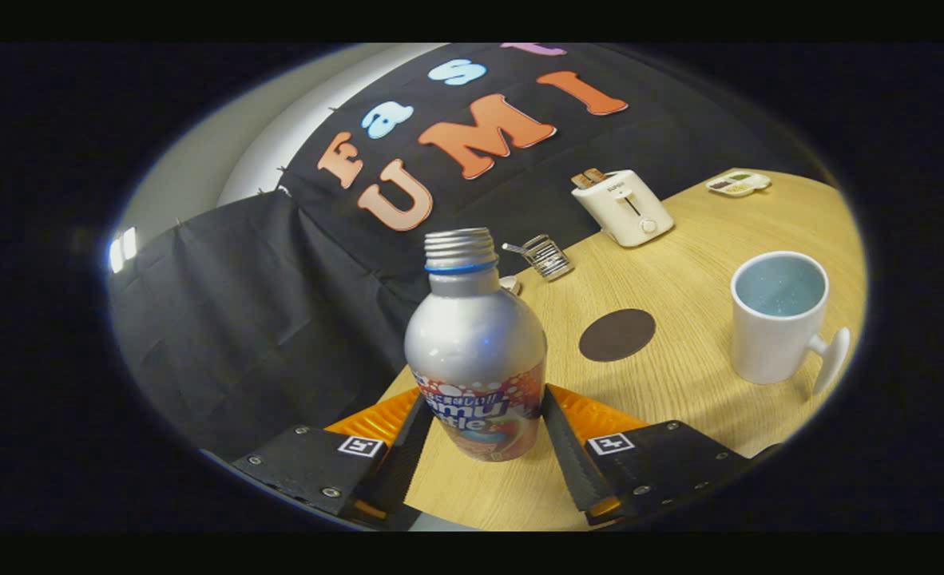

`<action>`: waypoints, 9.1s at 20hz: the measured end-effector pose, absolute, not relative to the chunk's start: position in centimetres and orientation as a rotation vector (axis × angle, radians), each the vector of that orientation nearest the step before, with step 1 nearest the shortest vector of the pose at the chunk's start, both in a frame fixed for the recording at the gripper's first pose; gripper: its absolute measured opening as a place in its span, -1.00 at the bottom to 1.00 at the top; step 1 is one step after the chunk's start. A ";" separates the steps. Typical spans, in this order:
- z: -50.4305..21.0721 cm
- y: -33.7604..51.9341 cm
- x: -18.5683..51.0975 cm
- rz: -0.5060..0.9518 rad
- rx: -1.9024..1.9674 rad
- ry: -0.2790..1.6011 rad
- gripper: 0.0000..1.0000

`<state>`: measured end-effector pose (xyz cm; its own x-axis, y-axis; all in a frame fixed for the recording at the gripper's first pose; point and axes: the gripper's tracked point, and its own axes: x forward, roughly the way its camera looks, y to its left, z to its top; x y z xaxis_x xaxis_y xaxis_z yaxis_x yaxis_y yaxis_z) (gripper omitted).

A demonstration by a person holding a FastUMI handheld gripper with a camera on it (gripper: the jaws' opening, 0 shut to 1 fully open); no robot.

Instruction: Take the bottle from table, then pour the juice into the cup, finally place the bottle on the coaster

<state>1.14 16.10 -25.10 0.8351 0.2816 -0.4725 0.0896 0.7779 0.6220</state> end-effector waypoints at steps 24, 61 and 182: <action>-23.9 12.1 -0.1 0.111 1.323 0.566 0.55; -21.9 10.6 0.2 0.070 1.814 0.530 0.55; -22.2 6.7 3.1 -0.075 0.799 0.426 0.55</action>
<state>3.08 6.74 -22.22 0.9126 0.0940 -0.3979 0.2238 0.6997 0.6785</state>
